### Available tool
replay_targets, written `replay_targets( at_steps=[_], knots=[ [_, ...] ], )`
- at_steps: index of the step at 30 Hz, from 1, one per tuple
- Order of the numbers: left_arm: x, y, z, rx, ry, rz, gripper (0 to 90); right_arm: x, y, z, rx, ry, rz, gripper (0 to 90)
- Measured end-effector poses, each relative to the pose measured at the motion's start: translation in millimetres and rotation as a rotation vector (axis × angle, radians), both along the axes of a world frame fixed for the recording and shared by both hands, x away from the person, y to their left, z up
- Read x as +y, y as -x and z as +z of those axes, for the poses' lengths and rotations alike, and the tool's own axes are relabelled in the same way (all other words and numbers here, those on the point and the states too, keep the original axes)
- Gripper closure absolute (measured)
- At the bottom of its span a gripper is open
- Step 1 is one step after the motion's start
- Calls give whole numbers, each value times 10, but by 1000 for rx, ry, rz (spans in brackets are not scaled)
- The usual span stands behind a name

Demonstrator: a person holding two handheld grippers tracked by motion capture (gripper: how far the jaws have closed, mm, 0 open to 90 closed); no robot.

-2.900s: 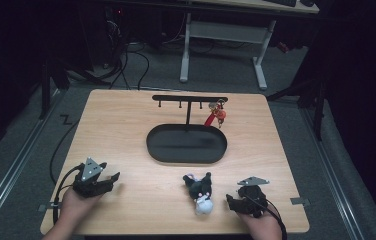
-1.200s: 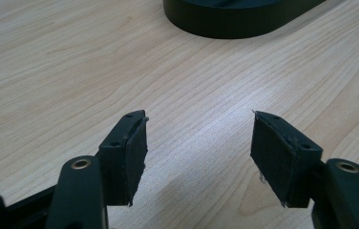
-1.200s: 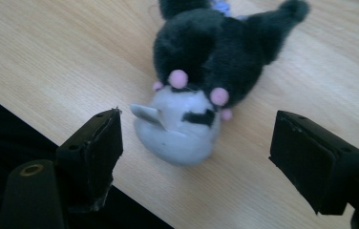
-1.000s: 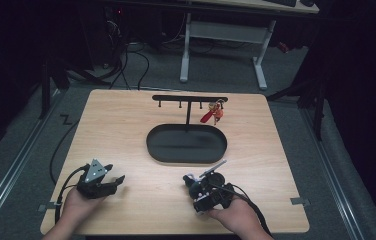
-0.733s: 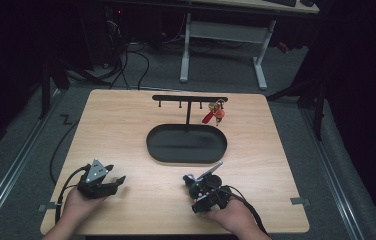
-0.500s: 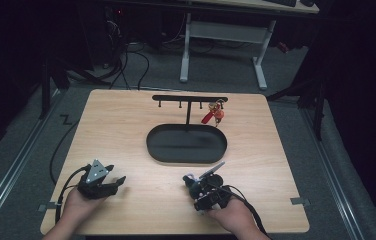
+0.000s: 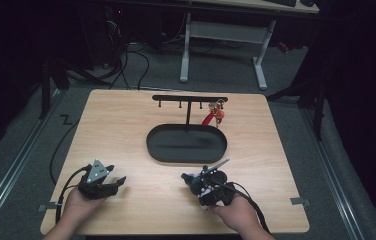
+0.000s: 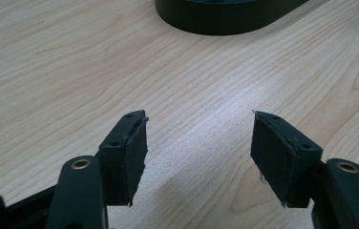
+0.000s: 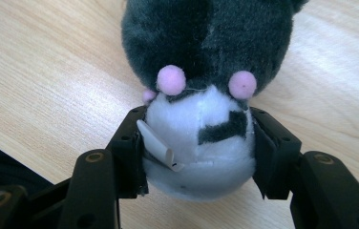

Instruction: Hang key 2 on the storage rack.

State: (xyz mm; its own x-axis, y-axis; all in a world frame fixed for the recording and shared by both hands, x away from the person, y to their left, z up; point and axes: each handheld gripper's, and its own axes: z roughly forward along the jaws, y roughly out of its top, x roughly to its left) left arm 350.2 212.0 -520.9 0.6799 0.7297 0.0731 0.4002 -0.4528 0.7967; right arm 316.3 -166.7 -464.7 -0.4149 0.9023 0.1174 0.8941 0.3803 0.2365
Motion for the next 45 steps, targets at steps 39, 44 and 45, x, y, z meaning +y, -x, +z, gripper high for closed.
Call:
replay_targets(
  at_steps=[39,44,45],
  knots=[
    [-37,-27,-22,10,-20,-14,297,-374,-372,744,-109,20,-52,462],
    [-35,-28,-21,14,-23,-16,297,-373,-447,845,-120,27,-51,462],
    [-35,-28,-22,15,-24,-16,297,-368,-455,856,-121,23,-57,462]
  ],
)
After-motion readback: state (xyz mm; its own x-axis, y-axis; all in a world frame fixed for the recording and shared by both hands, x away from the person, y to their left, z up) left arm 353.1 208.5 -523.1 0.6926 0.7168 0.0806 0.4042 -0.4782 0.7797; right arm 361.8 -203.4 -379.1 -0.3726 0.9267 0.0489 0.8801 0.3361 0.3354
